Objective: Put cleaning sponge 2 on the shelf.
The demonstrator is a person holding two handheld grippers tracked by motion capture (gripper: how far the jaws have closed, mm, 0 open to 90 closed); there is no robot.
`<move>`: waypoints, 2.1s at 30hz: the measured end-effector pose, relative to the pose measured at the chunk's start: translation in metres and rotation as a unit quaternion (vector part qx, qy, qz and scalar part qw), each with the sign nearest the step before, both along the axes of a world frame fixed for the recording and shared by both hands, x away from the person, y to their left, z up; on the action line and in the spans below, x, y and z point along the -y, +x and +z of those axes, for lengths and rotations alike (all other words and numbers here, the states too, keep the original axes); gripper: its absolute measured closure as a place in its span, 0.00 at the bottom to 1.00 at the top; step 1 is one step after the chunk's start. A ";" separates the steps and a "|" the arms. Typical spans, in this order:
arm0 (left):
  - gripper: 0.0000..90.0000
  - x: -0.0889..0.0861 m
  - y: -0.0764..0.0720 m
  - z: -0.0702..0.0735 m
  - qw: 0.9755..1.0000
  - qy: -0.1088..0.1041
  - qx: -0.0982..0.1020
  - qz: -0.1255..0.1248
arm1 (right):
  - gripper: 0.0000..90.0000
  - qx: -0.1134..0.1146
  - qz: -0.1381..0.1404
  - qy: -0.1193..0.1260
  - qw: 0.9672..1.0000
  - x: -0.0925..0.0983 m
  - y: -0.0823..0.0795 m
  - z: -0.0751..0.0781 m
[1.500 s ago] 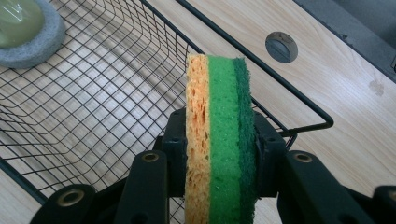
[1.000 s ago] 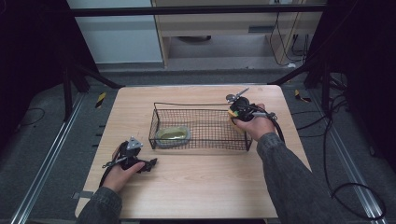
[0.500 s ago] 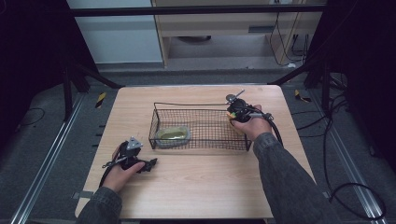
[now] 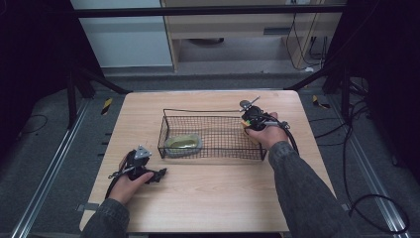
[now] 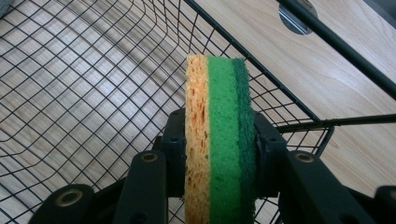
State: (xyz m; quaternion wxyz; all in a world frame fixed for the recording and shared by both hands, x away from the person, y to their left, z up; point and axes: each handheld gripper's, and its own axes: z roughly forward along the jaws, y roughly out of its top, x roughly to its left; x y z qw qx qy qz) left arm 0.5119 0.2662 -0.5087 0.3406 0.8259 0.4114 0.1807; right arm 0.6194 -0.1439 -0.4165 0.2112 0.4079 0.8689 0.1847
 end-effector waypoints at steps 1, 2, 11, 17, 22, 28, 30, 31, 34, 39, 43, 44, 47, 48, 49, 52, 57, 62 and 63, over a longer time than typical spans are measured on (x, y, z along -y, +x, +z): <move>0.00 0.000 0.000 0.000 1.000 0.000 0.000 0.000 | 0.71 0.000 0.000 0.000 1.000 0.000 0.000 0.000; 0.00 0.000 0.000 0.000 1.000 0.000 0.000 0.000 | 0.69 -0.002 0.000 0.000 1.000 0.000 0.000 0.000; 0.00 0.000 0.000 0.000 1.000 0.002 -0.001 -0.002 | 0.65 -0.002 0.002 0.002 1.000 -0.001 -0.002 0.001; 0.00 0.000 0.000 0.000 1.000 0.002 -0.001 -0.002 | 0.60 -0.010 0.007 0.008 1.000 -0.006 -0.008 0.003; 0.00 0.000 0.000 0.000 1.000 0.002 -0.001 -0.002 | 0.59 -0.012 0.011 0.014 1.000 -0.009 -0.011 0.005; 0.00 0.000 0.000 0.000 1.000 0.002 -0.001 -0.002 | 0.57 -0.010 0.017 0.022 1.000 -0.012 -0.017 0.011; 0.00 0.000 0.000 0.000 1.000 0.002 -0.001 -0.002 | 0.56 -0.011 0.019 0.028 0.999 -0.013 -0.019 0.012; 0.00 0.000 0.000 0.000 1.000 0.002 -0.001 -0.002 | 0.55 -0.011 0.021 0.028 0.999 -0.013 -0.020 0.012; 0.00 0.000 0.000 0.000 1.000 0.002 -0.001 -0.002 | 0.53 -0.014 0.023 0.033 0.999 -0.014 -0.023 0.014; 0.00 0.000 0.000 0.000 1.000 0.002 -0.001 -0.002 | 0.50 -0.015 0.029 0.037 0.999 -0.016 -0.029 0.017; 0.00 0.000 0.000 0.000 1.000 0.002 -0.001 -0.002 | 0.47 -0.014 0.033 0.042 0.998 -0.017 -0.034 0.022; 0.00 0.000 0.000 0.000 1.000 0.002 -0.001 -0.002 | 0.46 -0.013 0.034 0.045 0.998 -0.016 -0.035 0.023; 0.00 0.000 0.000 0.000 1.000 0.002 -0.001 -0.002 | 0.42 0.000 0.031 0.055 0.998 -0.014 -0.039 0.028; 0.00 0.000 0.000 0.000 1.000 0.002 -0.001 -0.002 | 0.40 0.003 0.028 0.059 0.998 -0.012 -0.040 0.029; 0.00 0.000 0.000 0.000 1.000 0.002 -0.001 -0.002 | 0.38 0.007 0.027 0.061 0.998 -0.011 -0.042 0.030; 0.00 0.000 0.000 0.000 1.000 0.002 -0.001 -0.002 | 0.29 0.025 0.022 0.069 0.997 -0.006 -0.047 0.033; 0.00 0.000 0.000 0.000 1.000 0.002 -0.001 -0.002 | 0.18 0.062 0.003 0.091 0.994 0.008 -0.058 0.038; 0.00 0.000 0.000 0.000 1.000 0.002 -0.001 -0.001 | 0.14 0.077 -0.016 0.104 0.992 0.024 -0.065 0.041; 0.00 0.000 0.000 0.000 1.000 0.002 -0.001 -0.002 | 0.14 0.077 -0.021 0.109 0.991 0.029 -0.067 0.042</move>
